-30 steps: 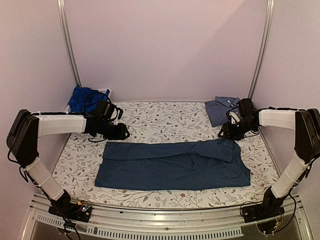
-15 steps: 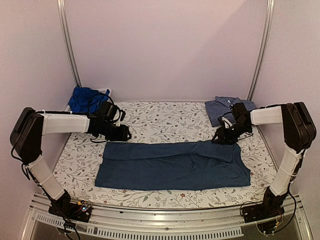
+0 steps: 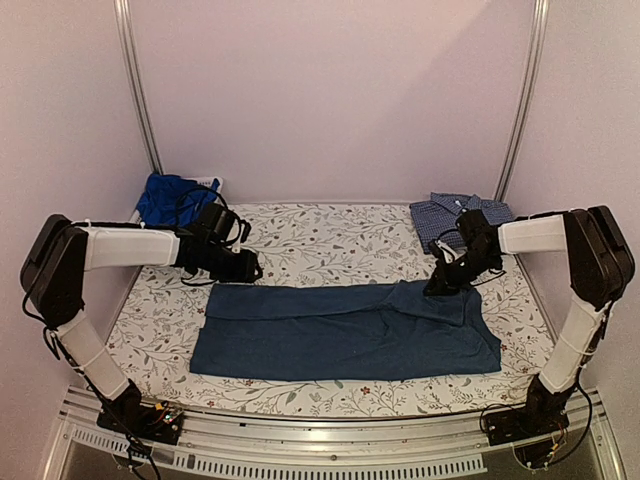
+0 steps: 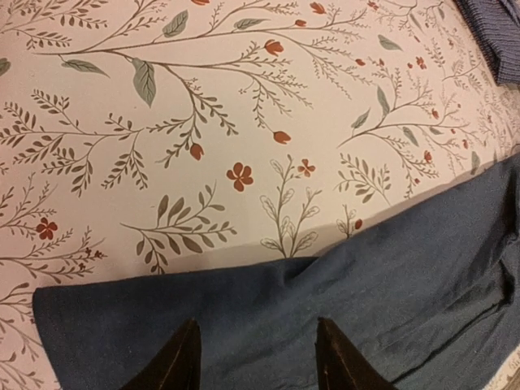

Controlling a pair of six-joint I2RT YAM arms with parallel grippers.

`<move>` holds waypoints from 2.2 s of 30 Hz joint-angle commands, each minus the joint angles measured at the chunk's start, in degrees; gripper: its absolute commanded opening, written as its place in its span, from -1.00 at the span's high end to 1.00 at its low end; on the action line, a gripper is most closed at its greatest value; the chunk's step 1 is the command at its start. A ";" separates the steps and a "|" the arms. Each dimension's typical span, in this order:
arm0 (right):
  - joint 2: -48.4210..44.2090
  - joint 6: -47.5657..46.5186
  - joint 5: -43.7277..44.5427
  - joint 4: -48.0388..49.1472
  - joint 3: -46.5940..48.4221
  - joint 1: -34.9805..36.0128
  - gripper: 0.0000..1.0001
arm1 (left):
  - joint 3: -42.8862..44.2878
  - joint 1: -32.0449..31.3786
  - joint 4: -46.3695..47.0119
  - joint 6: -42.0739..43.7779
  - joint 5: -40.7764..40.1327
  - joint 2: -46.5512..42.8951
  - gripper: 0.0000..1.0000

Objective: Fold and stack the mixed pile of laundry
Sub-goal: Adjust the rectangle-folded T-shirt at the center of the board.

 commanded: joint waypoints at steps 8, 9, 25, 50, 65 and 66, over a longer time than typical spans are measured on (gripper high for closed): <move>-14.77 4.08 -3.57 -1.73 -9.27 4.62 1.00 | 0.24 -0.63 -0.16 0.09 -0.31 -1.08 0.04; -15.93 4.74 -3.87 -1.80 -10.31 5.74 1.00 | 0.10 -0.64 -0.12 0.11 -0.30 -1.27 0.04; -26.62 13.51 -3.33 -6.31 -20.06 18.48 0.34 | -1.04 -0.73 -0.34 0.44 -0.78 -2.39 0.02; -3.48 9.64 1.07 0.99 -7.57 21.95 0.28 | -0.41 1.59 -1.53 -0.24 -2.49 -2.11 -0.19; -18.38 13.29 17.23 1.69 -7.45 -3.15 0.08 | -7.29 11.19 -1.08 -6.52 -6.45 -4.70 -0.28; -18.38 14.01 18.35 1.88 -7.99 -4.26 0.09 | -7.65 11.64 -1.07 -7.00 -6.64 -4.83 -0.27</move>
